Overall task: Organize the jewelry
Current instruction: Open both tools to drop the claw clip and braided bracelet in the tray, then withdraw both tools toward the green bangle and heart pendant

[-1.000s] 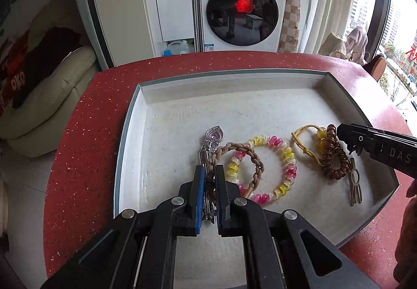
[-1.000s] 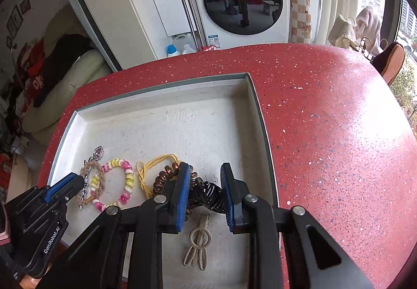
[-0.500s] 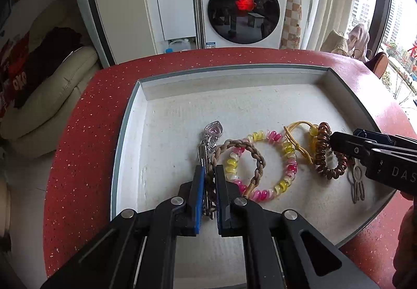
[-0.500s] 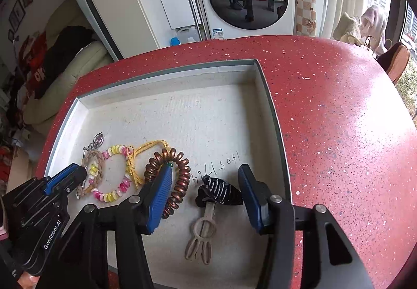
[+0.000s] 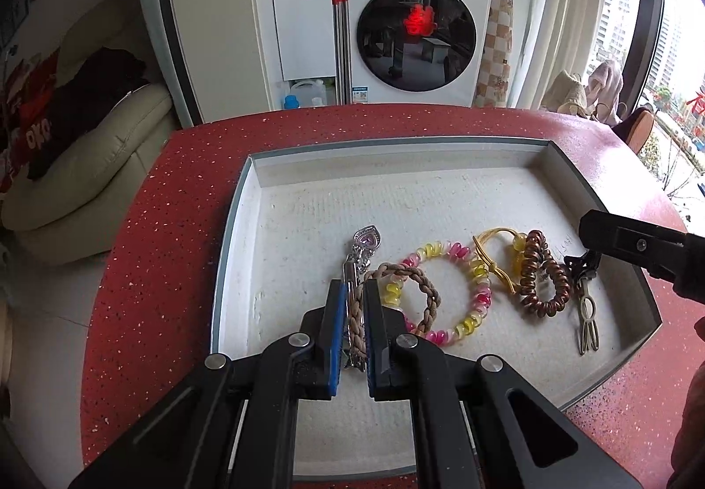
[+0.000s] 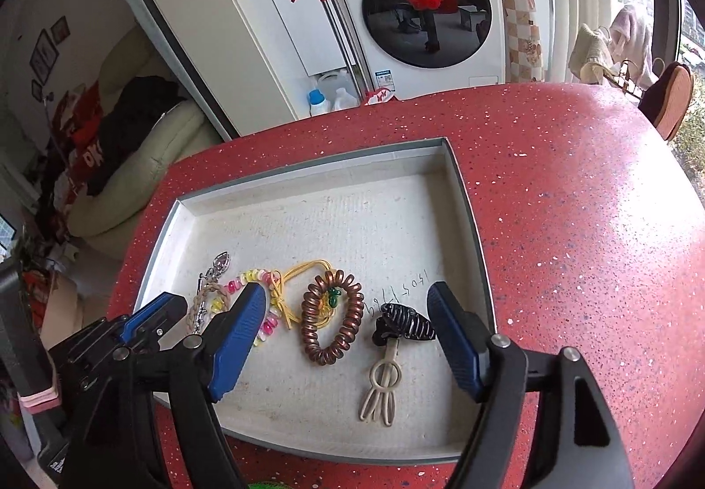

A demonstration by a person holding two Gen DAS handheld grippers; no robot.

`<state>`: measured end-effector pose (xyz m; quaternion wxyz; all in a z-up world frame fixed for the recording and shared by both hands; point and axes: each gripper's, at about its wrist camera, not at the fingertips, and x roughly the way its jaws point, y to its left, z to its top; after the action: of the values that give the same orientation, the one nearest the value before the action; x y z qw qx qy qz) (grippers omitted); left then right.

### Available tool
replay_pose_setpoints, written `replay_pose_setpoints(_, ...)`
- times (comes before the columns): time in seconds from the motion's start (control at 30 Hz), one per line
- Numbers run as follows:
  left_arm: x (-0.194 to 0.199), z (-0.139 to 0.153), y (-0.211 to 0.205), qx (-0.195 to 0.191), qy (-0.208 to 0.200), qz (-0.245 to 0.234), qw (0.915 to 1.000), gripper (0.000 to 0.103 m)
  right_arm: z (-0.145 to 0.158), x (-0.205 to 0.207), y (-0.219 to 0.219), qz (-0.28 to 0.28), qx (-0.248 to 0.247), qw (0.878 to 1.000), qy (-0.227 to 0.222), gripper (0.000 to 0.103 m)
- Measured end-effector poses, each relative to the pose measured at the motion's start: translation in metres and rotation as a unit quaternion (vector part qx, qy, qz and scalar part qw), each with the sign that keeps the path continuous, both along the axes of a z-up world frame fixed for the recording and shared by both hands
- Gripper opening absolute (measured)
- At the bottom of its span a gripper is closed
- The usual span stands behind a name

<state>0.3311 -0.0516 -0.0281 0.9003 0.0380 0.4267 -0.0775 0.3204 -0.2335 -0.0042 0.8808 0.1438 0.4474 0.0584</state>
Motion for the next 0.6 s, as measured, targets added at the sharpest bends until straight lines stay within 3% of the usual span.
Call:
replay_pose_setpoints(0.23, -0.004, 0.006, 0.004, -0.006, -0.004, -0.006, 1.0000, 0.026, 0.004, -0.005, -0.006, -0.013, 0.022, 1.000, 0.002, 0.079)
replay_pose_setpoints(0.3, -0.006, 0.010, 0.005, -0.010, -0.006, -0.004, 0.9999, 0.070, 0.007, -0.008, -0.007, -0.013, 0.025, 1.000, 0.000, 0.079)
replay_pose_setpoints(0.33, -0.008, 0.012, 0.007, -0.011, -0.008, 0.004, 0.9999, 0.103, 0.009, -0.009, -0.008, -0.012, 0.027, 1.000, -0.003, 0.079)
replay_pose_setpoints(0.4, -0.016, 0.020, 0.012, -0.012, -0.030, 0.021, 0.9993, 0.103, 0.013, -0.013, -0.007, -0.010, 0.029, 0.999, -0.007, 0.079)
replay_pose_setpoints(0.6, -0.034, 0.031, 0.024, -0.015, -0.036, 0.029, 0.9988, 0.103, 0.027, -0.029, -0.007, -0.007, 0.046, 0.999, -0.023, 0.087)
